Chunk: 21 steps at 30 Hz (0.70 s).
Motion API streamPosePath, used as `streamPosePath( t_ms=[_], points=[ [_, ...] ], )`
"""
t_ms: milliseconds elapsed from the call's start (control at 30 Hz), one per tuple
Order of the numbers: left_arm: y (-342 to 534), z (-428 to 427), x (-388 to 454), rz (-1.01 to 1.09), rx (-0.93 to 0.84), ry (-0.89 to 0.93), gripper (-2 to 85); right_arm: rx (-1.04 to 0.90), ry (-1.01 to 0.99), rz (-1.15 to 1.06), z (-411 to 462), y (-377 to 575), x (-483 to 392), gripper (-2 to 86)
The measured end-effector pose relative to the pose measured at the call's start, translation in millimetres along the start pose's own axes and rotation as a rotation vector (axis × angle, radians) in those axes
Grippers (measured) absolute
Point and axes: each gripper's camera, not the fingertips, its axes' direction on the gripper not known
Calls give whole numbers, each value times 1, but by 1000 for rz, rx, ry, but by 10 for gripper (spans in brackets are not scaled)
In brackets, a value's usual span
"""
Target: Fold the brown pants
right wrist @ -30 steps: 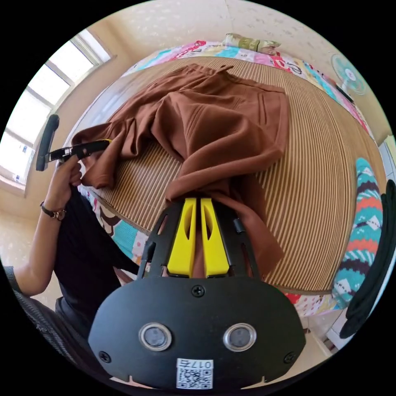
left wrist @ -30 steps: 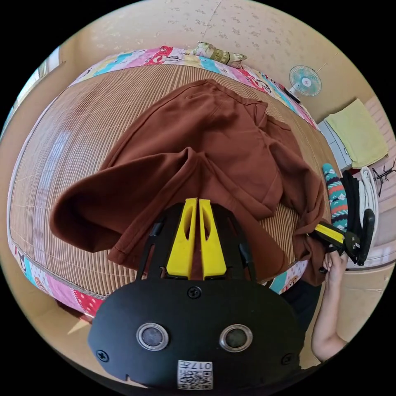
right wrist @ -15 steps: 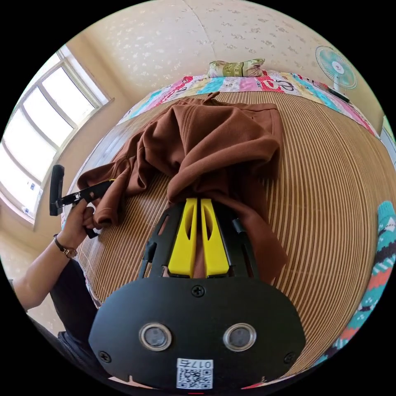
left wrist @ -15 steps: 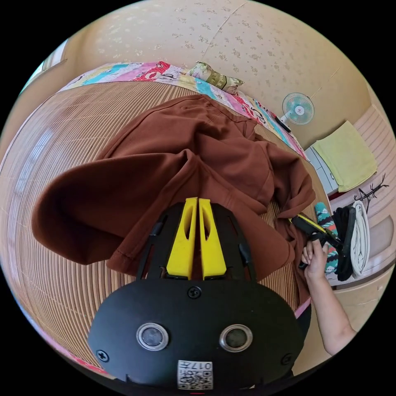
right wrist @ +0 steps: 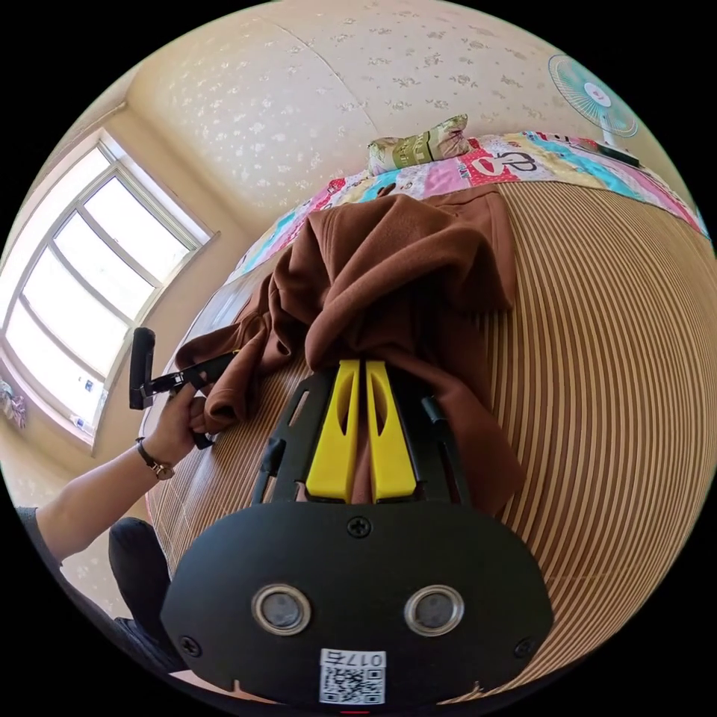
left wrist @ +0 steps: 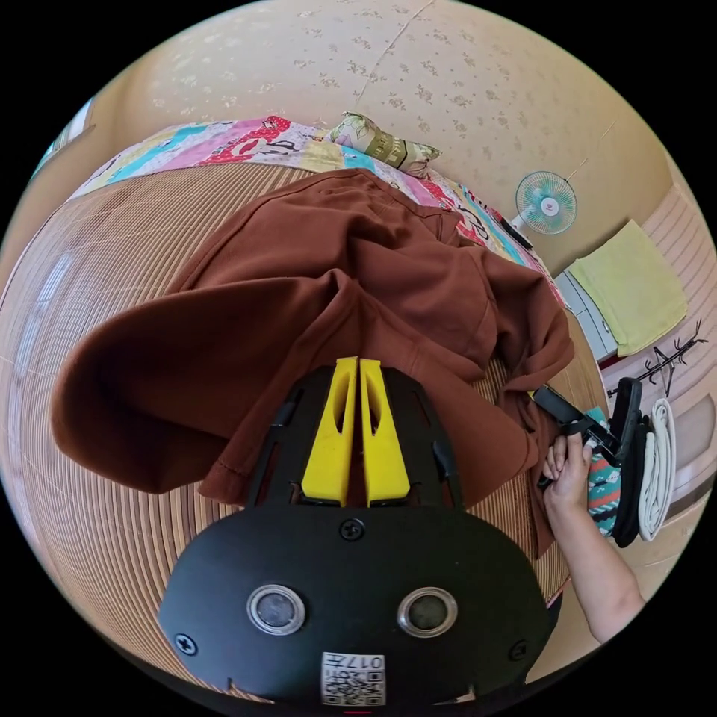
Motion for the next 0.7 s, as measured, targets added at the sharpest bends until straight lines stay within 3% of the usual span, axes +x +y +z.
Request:
streamPosePath(
  t_ms=[200, 433, 700],
  points=[
    [11, -10, -25, -21, 8, 86, -10, 66, 26, -37, -26, 30, -9, 15],
    [36, -28, -32, 8, 2, 77, -10, 238, 0, -12, -80, 106, -20, 7],
    [91, -60, -35, 15, 2, 74, -10, 284, -12, 10, -119, 166, -33, 5]
  ],
)
